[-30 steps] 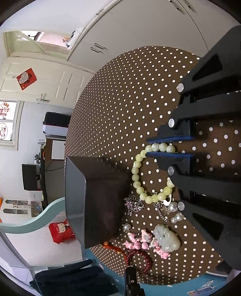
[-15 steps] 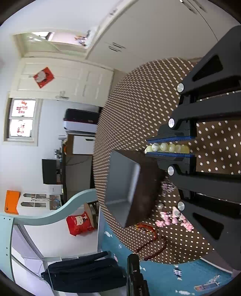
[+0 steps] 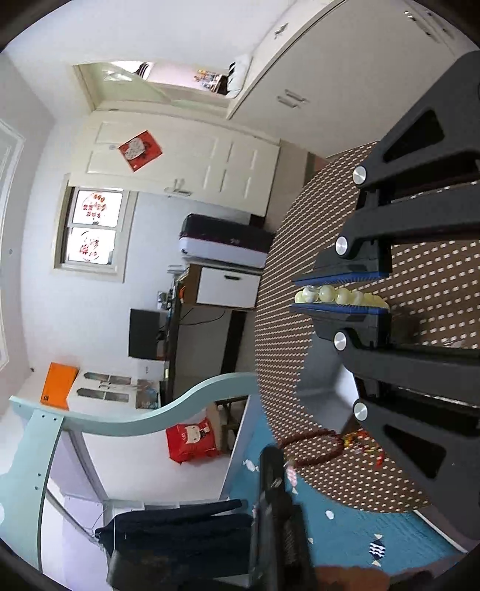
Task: Organize jewelry
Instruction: 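Carry both bracelets into the grey box while the right tool opens to release its bracelet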
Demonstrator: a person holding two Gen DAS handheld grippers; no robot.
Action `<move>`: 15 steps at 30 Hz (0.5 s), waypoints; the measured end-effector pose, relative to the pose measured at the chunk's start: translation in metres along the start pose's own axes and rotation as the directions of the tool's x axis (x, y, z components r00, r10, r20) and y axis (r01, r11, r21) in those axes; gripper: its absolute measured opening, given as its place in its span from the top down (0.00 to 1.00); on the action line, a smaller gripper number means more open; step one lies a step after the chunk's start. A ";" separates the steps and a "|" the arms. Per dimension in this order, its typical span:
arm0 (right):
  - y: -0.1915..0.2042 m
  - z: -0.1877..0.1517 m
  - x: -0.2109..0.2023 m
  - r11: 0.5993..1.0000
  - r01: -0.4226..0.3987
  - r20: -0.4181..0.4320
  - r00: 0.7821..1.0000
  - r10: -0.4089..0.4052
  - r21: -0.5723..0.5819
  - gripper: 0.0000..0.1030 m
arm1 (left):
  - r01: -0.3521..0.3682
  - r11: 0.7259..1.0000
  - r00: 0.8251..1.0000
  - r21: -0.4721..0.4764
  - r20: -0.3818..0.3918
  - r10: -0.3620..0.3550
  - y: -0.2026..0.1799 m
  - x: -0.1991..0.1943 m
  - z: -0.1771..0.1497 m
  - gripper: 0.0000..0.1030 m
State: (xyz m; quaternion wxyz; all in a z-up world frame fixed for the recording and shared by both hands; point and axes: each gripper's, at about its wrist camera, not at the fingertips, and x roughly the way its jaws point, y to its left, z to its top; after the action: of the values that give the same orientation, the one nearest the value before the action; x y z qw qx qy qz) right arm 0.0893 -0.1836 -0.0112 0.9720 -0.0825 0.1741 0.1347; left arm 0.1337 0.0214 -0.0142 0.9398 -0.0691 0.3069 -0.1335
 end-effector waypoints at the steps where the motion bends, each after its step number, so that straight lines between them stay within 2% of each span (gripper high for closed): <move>1: 0.002 0.002 0.005 1.000 -0.010 -0.002 1.000 0.010 -0.004 0.92 | 0.005 1.000 1.000 -0.002 -0.006 -0.005 -0.002 0.005 0.003 0.92; 7: 0.013 -0.006 0.044 0.997 -0.074 -0.083 0.994 0.072 -0.025 0.92 | 0.007 1.000 0.998 -0.009 -0.067 -0.007 -0.004 0.047 0.010 0.92; 11: 0.021 -0.016 0.069 0.995 -0.092 -0.156 0.984 0.085 -0.036 0.91 | -0.001 1.000 0.993 -0.006 -0.121 0.000 -0.002 0.080 0.008 0.92; 15: 0.020 -0.018 0.076 0.995 -0.095 -0.173 0.981 0.090 -0.019 0.89 | -0.007 1.000 0.984 -0.009 -0.176 0.006 0.001 0.110 0.004 0.92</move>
State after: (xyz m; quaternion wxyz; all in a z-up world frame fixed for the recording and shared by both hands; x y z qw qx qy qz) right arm 0.1465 -0.1502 -0.0578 0.9448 -0.0988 0.2593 0.1743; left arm 0.2219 -0.0092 -0.0725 0.9091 -0.0603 0.3896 -0.1346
